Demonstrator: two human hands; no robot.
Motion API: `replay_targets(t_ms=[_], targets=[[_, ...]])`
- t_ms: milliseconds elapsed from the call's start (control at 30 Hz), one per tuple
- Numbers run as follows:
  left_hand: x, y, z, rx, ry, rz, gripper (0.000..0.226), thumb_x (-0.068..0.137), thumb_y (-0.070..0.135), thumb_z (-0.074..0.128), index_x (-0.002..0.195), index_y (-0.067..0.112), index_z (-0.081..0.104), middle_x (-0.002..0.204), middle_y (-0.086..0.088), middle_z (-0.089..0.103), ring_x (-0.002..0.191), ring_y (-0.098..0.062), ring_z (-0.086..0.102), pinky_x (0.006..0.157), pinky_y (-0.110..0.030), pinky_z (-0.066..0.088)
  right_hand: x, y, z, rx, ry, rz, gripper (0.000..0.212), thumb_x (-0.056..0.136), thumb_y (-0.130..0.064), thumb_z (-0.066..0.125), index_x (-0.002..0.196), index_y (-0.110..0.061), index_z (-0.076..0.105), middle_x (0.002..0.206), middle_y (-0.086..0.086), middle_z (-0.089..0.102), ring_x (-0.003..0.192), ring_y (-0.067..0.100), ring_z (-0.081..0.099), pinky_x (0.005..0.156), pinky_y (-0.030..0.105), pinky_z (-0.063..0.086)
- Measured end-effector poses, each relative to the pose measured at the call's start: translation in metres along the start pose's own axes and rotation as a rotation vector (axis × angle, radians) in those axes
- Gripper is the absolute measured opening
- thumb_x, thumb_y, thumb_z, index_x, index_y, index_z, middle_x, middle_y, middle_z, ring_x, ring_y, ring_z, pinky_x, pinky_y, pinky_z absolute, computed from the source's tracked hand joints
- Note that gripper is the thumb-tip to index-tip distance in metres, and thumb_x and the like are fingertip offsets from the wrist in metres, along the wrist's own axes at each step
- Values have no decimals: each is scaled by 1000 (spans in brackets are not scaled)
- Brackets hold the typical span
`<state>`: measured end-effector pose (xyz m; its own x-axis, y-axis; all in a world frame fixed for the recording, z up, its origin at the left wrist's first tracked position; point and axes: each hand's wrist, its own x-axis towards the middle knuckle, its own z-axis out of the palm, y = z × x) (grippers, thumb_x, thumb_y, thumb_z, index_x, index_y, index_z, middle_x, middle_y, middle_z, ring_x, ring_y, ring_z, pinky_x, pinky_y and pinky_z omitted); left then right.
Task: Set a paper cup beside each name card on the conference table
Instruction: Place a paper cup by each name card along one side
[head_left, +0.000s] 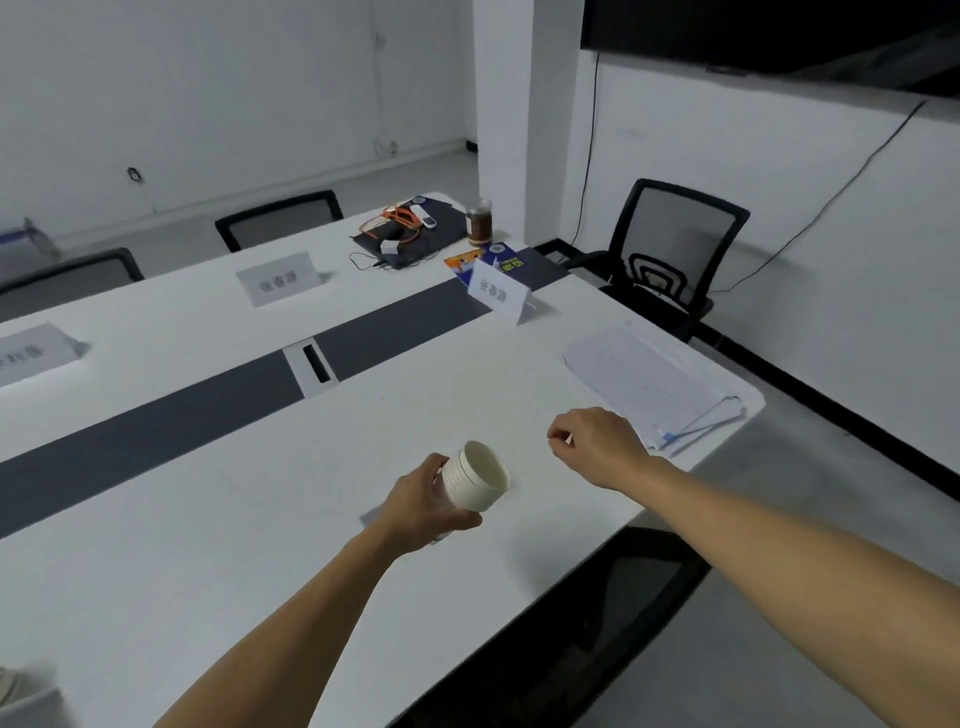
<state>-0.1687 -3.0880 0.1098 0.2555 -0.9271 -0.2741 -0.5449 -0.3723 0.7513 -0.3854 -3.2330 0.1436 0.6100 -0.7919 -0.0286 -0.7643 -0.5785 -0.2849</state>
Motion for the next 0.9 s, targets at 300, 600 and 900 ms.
replay_targets(t_ms=[300, 600, 900], targets=[[10, -10, -19, 7, 148, -122, 74, 58, 42, 87, 121, 30, 49, 111, 6, 61, 103, -21, 59, 84, -45, 59, 82, -46, 17, 440, -230, -131, 21, 86, -39, 69, 97, -21, 73, 91, -10, 70, 82, 11, 65, 75, 29, 56], [-6, -16, -22, -56, 308, -285, 72, 60, 37, 88, 120, 29, 50, 112, 5, 63, 102, -20, 62, 86, -40, 59, 123, -96, 40, 506, -502, -336, 5, 82, -13, 74, 86, -14, 72, 81, -3, 69, 75, 14, 65, 63, 25, 52], [-30, -41, -23, -170, 390, -422, 66, 59, 32, 87, 116, 27, 53, 100, 3, 65, 86, -23, 66, 70, -43, 61, 147, -121, 50, 566, -636, -342, 4, 84, -7, 64, 84, -9, 67, 72, 3, 64, 64, 15, 57, 53, 22, 45]])
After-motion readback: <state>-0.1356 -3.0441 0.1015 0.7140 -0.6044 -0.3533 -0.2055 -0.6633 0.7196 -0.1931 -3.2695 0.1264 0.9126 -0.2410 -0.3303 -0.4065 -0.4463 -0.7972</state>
